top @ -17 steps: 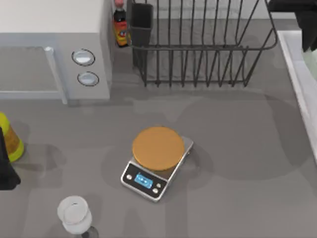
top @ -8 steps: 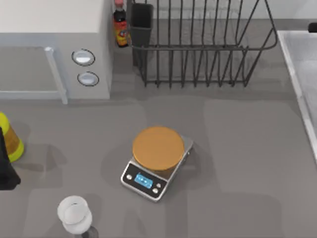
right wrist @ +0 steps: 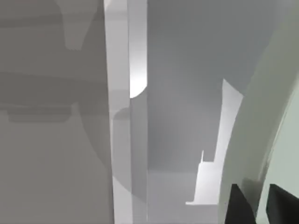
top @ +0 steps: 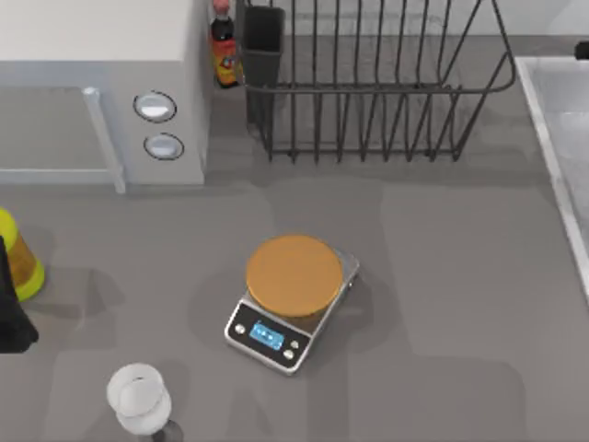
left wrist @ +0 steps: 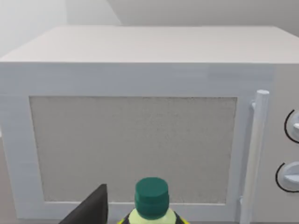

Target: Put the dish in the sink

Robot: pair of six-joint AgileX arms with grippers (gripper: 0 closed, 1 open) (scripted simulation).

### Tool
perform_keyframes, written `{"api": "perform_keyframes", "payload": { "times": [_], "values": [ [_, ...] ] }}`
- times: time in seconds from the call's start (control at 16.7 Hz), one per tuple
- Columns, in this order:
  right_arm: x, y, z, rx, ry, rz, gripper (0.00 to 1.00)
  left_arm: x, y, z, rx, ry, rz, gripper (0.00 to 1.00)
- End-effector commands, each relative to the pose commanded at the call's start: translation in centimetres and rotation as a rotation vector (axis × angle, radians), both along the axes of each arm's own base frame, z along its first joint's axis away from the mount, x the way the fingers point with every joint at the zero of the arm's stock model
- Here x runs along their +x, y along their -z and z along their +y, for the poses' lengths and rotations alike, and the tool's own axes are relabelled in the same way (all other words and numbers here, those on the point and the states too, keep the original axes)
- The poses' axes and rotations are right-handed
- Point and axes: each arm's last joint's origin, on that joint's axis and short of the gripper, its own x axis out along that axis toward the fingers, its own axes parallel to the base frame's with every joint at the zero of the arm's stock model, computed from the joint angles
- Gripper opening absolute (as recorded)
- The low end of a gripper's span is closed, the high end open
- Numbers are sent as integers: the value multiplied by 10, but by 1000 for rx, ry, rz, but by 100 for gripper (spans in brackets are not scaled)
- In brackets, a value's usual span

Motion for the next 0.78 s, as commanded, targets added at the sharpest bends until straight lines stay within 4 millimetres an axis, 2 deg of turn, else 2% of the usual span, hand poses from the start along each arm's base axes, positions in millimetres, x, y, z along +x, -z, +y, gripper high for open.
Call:
{"api": "perform_keyframes", "payload": {
  "times": [0.54,0.78],
  "values": [
    [0,0,0,0,0,0,98,0,0,0,0,0,0,100],
    [0,0,0,0,0,0,100,0,0,0,0,0,0,100]
  ]
}}
